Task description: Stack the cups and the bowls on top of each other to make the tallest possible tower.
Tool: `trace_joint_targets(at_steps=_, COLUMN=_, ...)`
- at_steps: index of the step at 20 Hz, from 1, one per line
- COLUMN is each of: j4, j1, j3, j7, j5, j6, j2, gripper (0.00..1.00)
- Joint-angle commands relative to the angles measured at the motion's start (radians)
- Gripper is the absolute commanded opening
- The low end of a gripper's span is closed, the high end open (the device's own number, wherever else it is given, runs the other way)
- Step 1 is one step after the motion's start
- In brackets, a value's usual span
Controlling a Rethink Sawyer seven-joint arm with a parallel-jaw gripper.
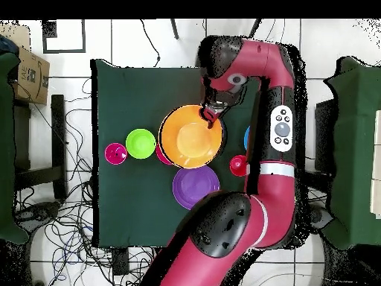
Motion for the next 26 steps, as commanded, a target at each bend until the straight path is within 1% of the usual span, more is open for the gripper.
trace_joint_targets(at_steps=1, j4=-0.028, j1=0.020, j3=-0.024, j7=-0.142, j5=-0.076, j6=0.071, j2=-0.028, gripper=0.00)
trace_joint_targets(at_steps=8, j4=-0.023, j1=0.006, j3=-0.020, j7=-0.163, j5=-0.074, j6=0.062, j2=-0.024, gripper=0.00)
trace_joint_targets(at_steps=9, j4=-0.034, j1=0.003, j3=-0.014, j7=-0.174, j5=-0.078, j6=0.066, j2=-0.017, gripper=0.00)
trace_joint_targets(at_steps=14, j4=-0.031, j1=-0.027, j3=-0.008, j7=-0.209, j5=-0.068, j6=0.053, j2=-0.008, gripper=0.00)
trace_joint_targets(at_steps=22, j4=-0.086, j1=-0.035, j3=0.027, j7=-0.259, j5=-0.091, j6=0.067, j2=0.026, gripper=0.00)
trace_joint_targets(at_steps=26, j4=-0.092, j1=-0.044, j3=0.033, j7=-0.274, j5=-0.087, j6=0.062, j2=0.037, gripper=0.00)
